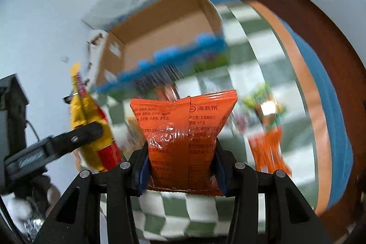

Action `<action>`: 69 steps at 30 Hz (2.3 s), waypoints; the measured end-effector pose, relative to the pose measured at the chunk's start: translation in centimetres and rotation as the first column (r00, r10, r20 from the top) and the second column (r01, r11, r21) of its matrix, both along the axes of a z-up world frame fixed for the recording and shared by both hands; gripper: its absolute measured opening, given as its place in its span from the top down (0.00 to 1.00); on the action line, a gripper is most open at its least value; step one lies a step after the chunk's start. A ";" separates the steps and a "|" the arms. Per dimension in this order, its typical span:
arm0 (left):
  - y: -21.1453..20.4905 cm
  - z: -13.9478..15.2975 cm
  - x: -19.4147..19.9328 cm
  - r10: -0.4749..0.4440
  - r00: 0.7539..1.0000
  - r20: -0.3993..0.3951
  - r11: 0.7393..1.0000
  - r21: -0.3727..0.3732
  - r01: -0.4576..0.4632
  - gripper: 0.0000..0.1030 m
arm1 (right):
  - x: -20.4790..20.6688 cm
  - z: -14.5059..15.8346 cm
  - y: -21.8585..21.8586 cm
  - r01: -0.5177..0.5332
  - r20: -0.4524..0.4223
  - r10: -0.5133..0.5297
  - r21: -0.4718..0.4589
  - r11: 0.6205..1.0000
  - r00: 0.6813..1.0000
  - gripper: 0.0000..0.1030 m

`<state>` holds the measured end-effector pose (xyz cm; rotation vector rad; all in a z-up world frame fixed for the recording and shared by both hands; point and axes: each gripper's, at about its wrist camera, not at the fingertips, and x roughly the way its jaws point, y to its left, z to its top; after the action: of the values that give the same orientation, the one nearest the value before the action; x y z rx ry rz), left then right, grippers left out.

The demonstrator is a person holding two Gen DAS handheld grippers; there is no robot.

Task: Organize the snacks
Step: 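Carry both packets into the cardboard box and open both tools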

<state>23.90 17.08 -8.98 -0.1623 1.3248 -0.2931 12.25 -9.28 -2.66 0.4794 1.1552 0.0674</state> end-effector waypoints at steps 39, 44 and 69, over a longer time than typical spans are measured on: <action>-3.8 -15.1 29.5 0.095 0.979 -0.180 0.976 0.208 -0.056 0.16 | 37.5 -17.9 2.9 -0.244 -0.174 0.221 -0.123 0.962 0.960 0.02; -3.6 -12.4 27.3 0.097 0.993 -0.073 0.967 0.241 -0.077 0.16 | 36.1 -15.7 3.1 -0.238 -0.153 0.214 -0.159 0.958 0.965 0.02; -1.0 0.7 12.0 0.067 0.960 0.272 0.964 0.231 -0.133 0.16 | 20.6 -1.8 5.2 -0.105 0.101 0.139 -0.290 0.951 0.985 0.02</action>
<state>35.88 16.13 -8.27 0.0206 1.0746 -0.0571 32.83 -4.05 -4.50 0.1464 1.0542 0.0363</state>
